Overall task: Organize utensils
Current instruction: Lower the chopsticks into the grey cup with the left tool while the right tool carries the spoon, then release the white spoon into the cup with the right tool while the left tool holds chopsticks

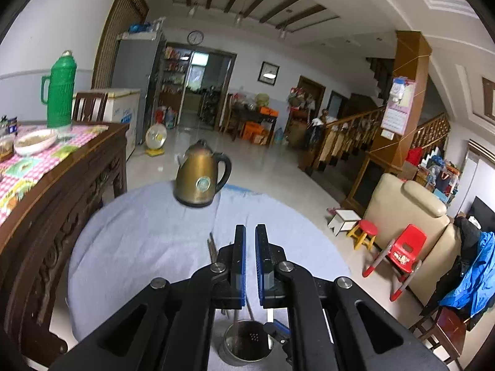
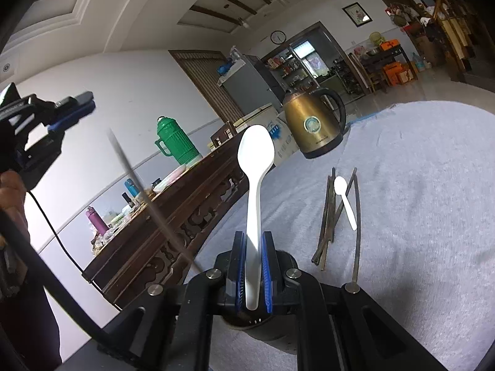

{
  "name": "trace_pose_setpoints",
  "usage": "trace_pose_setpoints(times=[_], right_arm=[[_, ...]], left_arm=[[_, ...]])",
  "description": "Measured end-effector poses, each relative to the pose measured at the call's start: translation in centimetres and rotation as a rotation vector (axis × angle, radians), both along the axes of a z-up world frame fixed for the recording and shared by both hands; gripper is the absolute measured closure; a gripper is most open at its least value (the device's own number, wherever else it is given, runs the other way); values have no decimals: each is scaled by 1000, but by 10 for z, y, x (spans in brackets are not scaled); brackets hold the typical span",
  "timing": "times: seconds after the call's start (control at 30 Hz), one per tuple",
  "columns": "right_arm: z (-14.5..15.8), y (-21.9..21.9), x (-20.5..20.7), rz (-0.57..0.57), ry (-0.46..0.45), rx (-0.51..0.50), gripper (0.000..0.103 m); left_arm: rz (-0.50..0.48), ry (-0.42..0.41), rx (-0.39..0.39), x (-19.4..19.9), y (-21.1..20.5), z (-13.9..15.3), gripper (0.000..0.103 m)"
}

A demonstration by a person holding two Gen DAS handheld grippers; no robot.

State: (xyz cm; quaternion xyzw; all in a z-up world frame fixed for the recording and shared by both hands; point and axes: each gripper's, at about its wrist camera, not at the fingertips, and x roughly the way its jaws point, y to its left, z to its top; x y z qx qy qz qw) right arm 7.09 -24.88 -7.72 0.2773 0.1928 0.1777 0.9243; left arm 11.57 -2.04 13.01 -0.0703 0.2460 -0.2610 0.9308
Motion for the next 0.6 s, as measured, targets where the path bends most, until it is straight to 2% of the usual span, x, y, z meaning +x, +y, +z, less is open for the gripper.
trace_pose_setpoints(times=[0.27, 0.6], right_arm=[[-8, 2, 0, -1, 22, -5, 91], [-14, 8, 3, -15, 52, -51, 92]], left_arm=[[25, 115, 26, 20, -2, -41, 97], [43, 164, 28, 26, 11, -56, 97]])
